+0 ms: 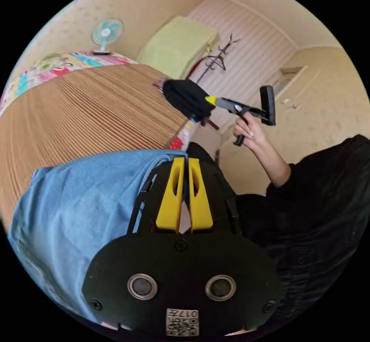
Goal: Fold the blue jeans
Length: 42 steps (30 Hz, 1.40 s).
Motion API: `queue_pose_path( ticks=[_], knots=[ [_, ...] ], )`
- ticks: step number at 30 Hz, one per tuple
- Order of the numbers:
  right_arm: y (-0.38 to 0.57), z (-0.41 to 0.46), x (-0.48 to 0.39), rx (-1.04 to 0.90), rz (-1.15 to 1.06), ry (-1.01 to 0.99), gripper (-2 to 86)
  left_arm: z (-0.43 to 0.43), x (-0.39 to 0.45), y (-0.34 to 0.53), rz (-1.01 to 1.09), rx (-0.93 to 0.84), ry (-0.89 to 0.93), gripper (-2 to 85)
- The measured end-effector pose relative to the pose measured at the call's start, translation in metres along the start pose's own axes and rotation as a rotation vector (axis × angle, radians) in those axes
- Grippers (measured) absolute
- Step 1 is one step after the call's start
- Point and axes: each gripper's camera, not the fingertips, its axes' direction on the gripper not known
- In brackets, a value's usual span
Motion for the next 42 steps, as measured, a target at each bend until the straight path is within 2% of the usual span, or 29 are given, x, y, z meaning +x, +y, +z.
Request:
queue_pose_path(
  ticks=[2, 4, 7, 11, 14, 17, 19, 20, 21, 22, 23, 25, 27, 31, 33, 35, 36, 38, 42],
  knots=[
    [0.001, 0.017, -0.006, -0.049, -0.035, -0.119, 1.7, 0.02, 0.01, 0.018, -0.012, -0.049, 0.037, 0.5],
    [-0.001, 0.041, -0.023, -0.105, -0.096, -0.251, 2.8, 0.016, 0.012, 0.044, -0.072, -0.034, -0.031, 1.1],
    [-0.005, 0.09, -0.082, -0.24, -0.256, -0.443, 6.4, -0.028, 0.006, 0.095, -0.177, 0.055, -0.066, 3.7],
    [0.018, 0.152, -0.209, -0.407, -0.63, -0.647, 12.8, -0.117, 0.01, 0.186, -0.266, 0.274, -0.03, 4.0],
    [0.064, 0.186, -0.29, -0.497, -0.879, -0.584, 16.9, -0.169, 0.029, 0.251, -0.315, 0.417, -0.056, 3.9],
    [0.097, 0.221, -0.327, -0.524, -0.874, -0.372, 16.4, -0.203, 0.042, 0.301, -0.443, 0.51, -0.186, 4.3],
    [0.098, 0.236, -0.32, -0.492, -0.76, -0.262, 10.9, -0.214, 0.039, 0.324, -0.578, 0.537, -0.282, 6.1],
    [0.091, 0.237, -0.305, -0.482, -0.67, -0.301, 7.2, -0.22, 0.032, 0.337, -0.682, 0.557, -0.329, 8.0],
    [0.077, 0.234, -0.281, -0.506, -0.554, -0.447, 4.7, -0.226, 0.028, 0.351, -0.793, 0.596, -0.385, 8.0],
    [0.069, 0.23, -0.268, -0.515, -0.501, -0.546, 4.5, -0.229, 0.027, 0.358, -0.846, 0.633, -0.418, 8.0],
    [0.054, 0.22, -0.239, -0.515, -0.412, -0.727, 4.1, -0.236, 0.027, 0.368, -0.879, 0.724, -0.446, 8.4],
    [0.033, 0.201, -0.195, -0.481, -0.305, -0.892, 3.7, -0.244, 0.019, 0.371, -0.844, 0.809, -0.407, 9.8],
    [0.005, 0.17, -0.148, -0.435, -0.238, -1.026, 3.5, -0.24, -0.016, 0.354, -0.832, 0.754, -0.273, 14.0],
    [-0.028, 0.11, -0.1, -0.335, -0.222, -1.158, 3.2, -0.21, -0.08, 0.311, -0.813, 0.694, -0.049, 20.5],
    [-0.049, 0.065, -0.066, -0.203, -0.196, -1.247, 3.1, -0.189, -0.101, 0.27, -0.79, 0.637, -0.023, 15.4],
    [-0.067, 0.029, -0.034, -0.093, -0.159, -1.328, 3.0, -0.184, -0.099, 0.244, -0.761, 0.596, -0.134, 5.8],
    [-0.08, 0.003, -0.014, -0.014, -0.155, -1.349, 2.9, -0.185, -0.094, 0.234, -0.748, 0.616, -0.192, 2.0],
    [-0.106, -0.034, 0.015, 0.085, -0.174, -1.328, 2.9, -0.195, -0.088, 0.224, -0.699, 0.662, -0.214, 0.6],
    [-0.223, -0.091, 0.073, 0.247, -0.208, -1.095, 2.9, -0.258, -0.097, 0.169, -0.535, 0.821, -0.133, -0.5]
  ],
)
